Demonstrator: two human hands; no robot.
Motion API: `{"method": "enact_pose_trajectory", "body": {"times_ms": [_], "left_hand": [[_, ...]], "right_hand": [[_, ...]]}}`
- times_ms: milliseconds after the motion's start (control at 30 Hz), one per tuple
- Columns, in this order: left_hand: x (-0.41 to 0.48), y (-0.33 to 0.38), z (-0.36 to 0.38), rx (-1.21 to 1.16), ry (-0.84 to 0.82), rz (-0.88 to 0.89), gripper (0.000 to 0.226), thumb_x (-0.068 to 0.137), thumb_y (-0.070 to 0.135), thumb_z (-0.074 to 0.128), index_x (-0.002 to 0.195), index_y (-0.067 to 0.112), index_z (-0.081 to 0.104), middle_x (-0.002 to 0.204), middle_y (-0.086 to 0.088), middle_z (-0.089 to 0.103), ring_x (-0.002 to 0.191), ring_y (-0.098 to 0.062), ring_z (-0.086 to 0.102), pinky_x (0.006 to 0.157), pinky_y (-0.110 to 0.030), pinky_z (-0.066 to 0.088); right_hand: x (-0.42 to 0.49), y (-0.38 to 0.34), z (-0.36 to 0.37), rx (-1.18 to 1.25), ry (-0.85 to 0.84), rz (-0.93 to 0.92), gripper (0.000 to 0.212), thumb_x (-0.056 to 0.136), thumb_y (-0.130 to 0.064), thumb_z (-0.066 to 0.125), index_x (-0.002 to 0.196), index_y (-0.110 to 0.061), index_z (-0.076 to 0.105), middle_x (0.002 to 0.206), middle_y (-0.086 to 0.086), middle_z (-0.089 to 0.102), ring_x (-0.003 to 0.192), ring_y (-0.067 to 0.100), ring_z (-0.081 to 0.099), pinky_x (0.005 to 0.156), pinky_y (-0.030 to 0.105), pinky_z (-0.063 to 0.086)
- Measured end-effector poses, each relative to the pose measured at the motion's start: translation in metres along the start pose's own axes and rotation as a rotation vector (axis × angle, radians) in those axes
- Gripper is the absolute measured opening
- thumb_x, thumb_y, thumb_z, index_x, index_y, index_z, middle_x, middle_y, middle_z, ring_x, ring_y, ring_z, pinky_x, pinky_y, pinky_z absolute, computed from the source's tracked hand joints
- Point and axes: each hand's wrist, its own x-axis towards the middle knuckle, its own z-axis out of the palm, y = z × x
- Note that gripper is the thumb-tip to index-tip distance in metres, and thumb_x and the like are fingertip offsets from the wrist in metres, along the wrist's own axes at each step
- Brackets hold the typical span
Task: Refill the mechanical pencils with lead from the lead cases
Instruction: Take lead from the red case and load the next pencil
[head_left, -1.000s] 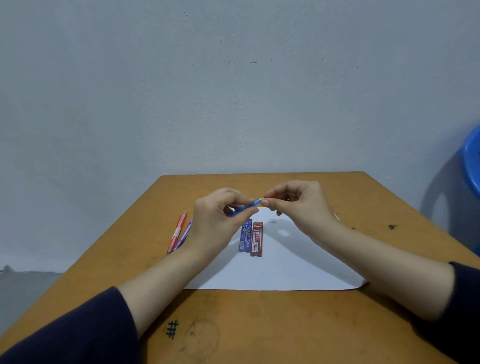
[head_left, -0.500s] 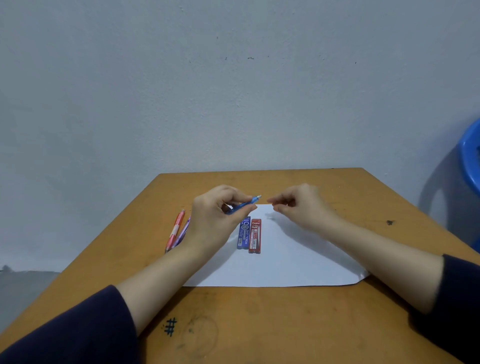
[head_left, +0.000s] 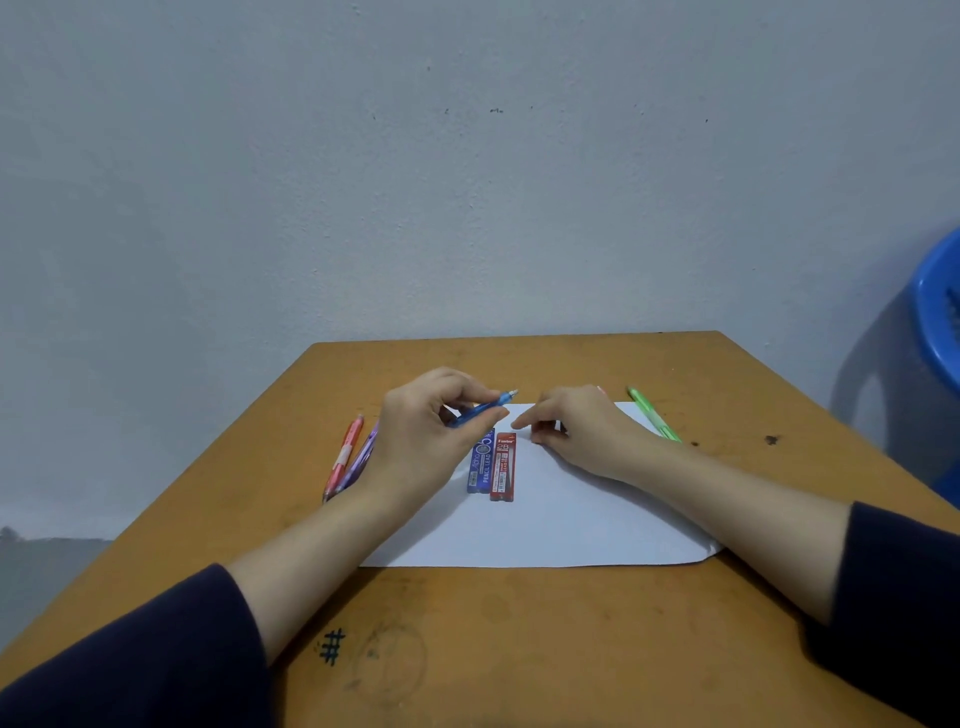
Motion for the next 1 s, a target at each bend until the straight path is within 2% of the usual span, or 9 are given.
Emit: {"method": "enact_pose_trajectory", "body": {"times_ms": [100, 167, 233, 267, 333, 467, 600, 800, 1000], "left_hand": [[0.0, 0.0, 0.001, -0.001, -0.005, -0.008, 0.013, 0.074, 0.011, 0.079, 0.087, 0.011, 0.074, 0.087, 0.002, 0.07, 0.075, -0.007, 0.062, 0.06, -0.01, 0.046], [0.0, 0.0, 0.001, -0.009, -0.005, -0.014, 0.013, 0.074, 0.012, 0.079, 0.086, 0.011, 0.074, 0.086, 0.002, 0.07, 0.076, -0.008, 0.062, 0.06, -0.011, 0.046], [0.0, -0.001, 0.001, -0.011, -0.004, -0.017, 0.012, 0.074, 0.012, 0.079, 0.085, 0.012, 0.073, 0.084, 0.002, 0.069, 0.075, -0.008, 0.062, 0.059, -0.011, 0.045], [0.0, -0.001, 0.001, -0.014, -0.001, -0.017, 0.012, 0.074, 0.012, 0.079, 0.084, 0.013, 0.073, 0.084, 0.003, 0.069, 0.075, -0.008, 0.062, 0.059, -0.011, 0.045], [0.0, -0.001, 0.001, -0.018, 0.007, -0.016, 0.012, 0.074, 0.011, 0.08, 0.084, 0.013, 0.073, 0.084, 0.003, 0.07, 0.074, -0.008, 0.062, 0.059, -0.012, 0.046], [0.0, -0.001, 0.001, -0.033, 0.024, -0.021, 0.012, 0.074, 0.01, 0.08, 0.083, 0.013, 0.073, 0.083, 0.003, 0.07, 0.074, -0.009, 0.063, 0.059, -0.013, 0.046], [0.0, 0.0, 0.001, -0.032, 0.028, 0.002, 0.012, 0.074, 0.011, 0.08, 0.084, 0.013, 0.073, 0.084, 0.002, 0.07, 0.074, -0.008, 0.063, 0.06, -0.013, 0.047], [0.0, 0.002, 0.0, -0.035, 0.053, 0.021, 0.012, 0.074, 0.011, 0.08, 0.084, 0.014, 0.073, 0.083, 0.003, 0.069, 0.074, -0.008, 0.063, 0.06, -0.018, 0.05], [0.0, 0.003, 0.001, -0.056, 0.059, 0.012, 0.01, 0.076, 0.013, 0.078, 0.085, 0.013, 0.073, 0.084, 0.002, 0.069, 0.075, -0.008, 0.064, 0.06, -0.022, 0.051]], "right_hand": [[0.002, 0.002, 0.003, -0.013, 0.011, -0.009, 0.031, 0.092, -0.004, 0.053, 0.119, -0.014, 0.066, 0.104, 0.011, 0.063, 0.097, 0.025, 0.057, 0.065, 0.021, 0.027], [0.003, 0.002, 0.001, 0.044, 0.068, 0.003, 0.032, 0.093, -0.003, 0.052, 0.119, -0.013, 0.066, 0.102, 0.011, 0.061, 0.096, 0.027, 0.057, 0.072, 0.028, 0.035], [0.005, 0.0, -0.005, 0.121, 0.145, 0.057, 0.029, 0.093, -0.005, 0.054, 0.115, -0.016, 0.069, 0.094, 0.005, 0.059, 0.086, 0.019, 0.056, 0.071, 0.02, 0.04], [0.005, -0.002, -0.008, 0.186, 0.177, 0.087, 0.027, 0.092, -0.006, 0.055, 0.112, -0.017, 0.07, 0.089, 0.002, 0.056, 0.078, 0.013, 0.053, 0.066, 0.011, 0.037], [0.004, -0.008, -0.014, 0.391, 0.232, 0.142, 0.023, 0.091, -0.003, 0.058, 0.105, -0.014, 0.072, 0.079, -0.003, 0.055, 0.066, 0.003, 0.051, 0.063, 0.007, 0.037], [-0.002, -0.022, -0.019, 0.915, 0.311, 0.237, 0.022, 0.088, 0.004, 0.059, 0.088, -0.015, 0.071, 0.071, 0.001, 0.065, 0.061, 0.002, 0.059, 0.069, 0.011, 0.048], [-0.005, -0.036, -0.023, 1.225, 0.318, 0.261, 0.02, 0.086, 0.007, 0.06, 0.085, -0.01, 0.07, 0.074, 0.006, 0.068, 0.065, 0.008, 0.064, 0.073, 0.017, 0.052], [-0.007, -0.043, -0.024, 1.47, 0.304, 0.329, 0.015, 0.086, 0.01, 0.056, 0.088, 0.001, 0.068, 0.071, 0.007, 0.067, 0.061, 0.01, 0.065, 0.071, 0.018, 0.055], [-0.009, -0.045, -0.024, 1.501, 0.299, 0.336, 0.015, 0.088, 0.011, 0.054, 0.09, 0.003, 0.066, 0.068, 0.007, 0.065, 0.059, 0.011, 0.062, 0.076, 0.02, 0.056]]}}
